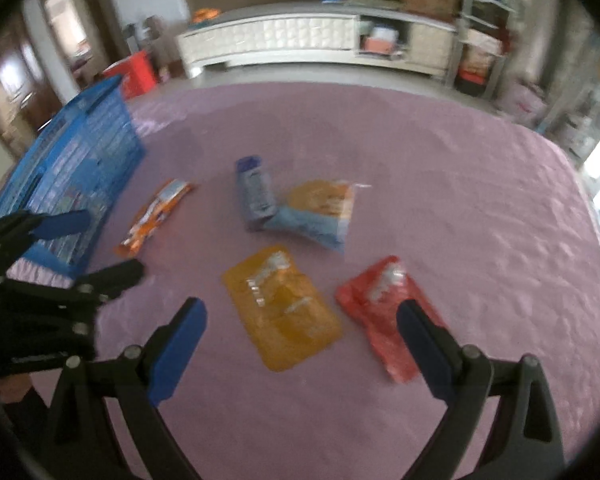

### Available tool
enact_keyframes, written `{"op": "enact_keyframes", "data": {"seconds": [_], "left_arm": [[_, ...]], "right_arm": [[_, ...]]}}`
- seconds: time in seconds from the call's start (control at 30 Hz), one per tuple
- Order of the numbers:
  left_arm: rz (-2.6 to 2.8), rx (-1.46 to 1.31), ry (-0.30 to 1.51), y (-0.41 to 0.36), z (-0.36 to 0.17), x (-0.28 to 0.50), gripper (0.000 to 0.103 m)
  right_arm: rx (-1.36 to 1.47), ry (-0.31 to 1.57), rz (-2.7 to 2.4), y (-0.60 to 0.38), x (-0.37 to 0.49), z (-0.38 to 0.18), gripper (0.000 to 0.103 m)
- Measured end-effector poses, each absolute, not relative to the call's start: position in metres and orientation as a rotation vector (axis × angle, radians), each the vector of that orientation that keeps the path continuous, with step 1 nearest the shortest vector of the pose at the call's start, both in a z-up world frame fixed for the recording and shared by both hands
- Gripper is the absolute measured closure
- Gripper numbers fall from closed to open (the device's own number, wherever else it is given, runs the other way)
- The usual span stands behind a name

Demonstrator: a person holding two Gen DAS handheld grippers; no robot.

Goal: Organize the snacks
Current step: 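Move both tools back over the remaining snacks on the table, then grasp the yellow-orange pack with the right tool and lift it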

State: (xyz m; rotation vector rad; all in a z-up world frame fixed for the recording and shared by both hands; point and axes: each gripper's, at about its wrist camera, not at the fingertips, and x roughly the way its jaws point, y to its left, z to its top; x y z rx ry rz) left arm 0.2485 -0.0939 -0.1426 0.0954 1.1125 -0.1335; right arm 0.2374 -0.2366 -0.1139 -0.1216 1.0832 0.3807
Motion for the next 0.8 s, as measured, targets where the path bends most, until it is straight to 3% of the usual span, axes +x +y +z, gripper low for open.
{"op": "enact_keyframes", "data": {"seconds": [0.3, 0.43, 0.8], "left_arm": [[-0.079, 0.063, 1.182, -0.074, -0.171, 0.246, 0.02], [-0.062, 0.064, 1.185, -0.07, -0.175, 0.247, 0.02], [-0.054, 0.082, 1.215, -0.072, -0.194, 0.244, 0.021]], "right_arm": [[-0.208, 1.14, 0.49, -0.218, 0.256, -0.147, 0.006], [-0.218, 1.159, 0.506, -0.216, 0.265, -0.158, 0.02], [-0.326, 1.082, 0.523, -0.21, 0.246, -0.166, 0.021]]}}
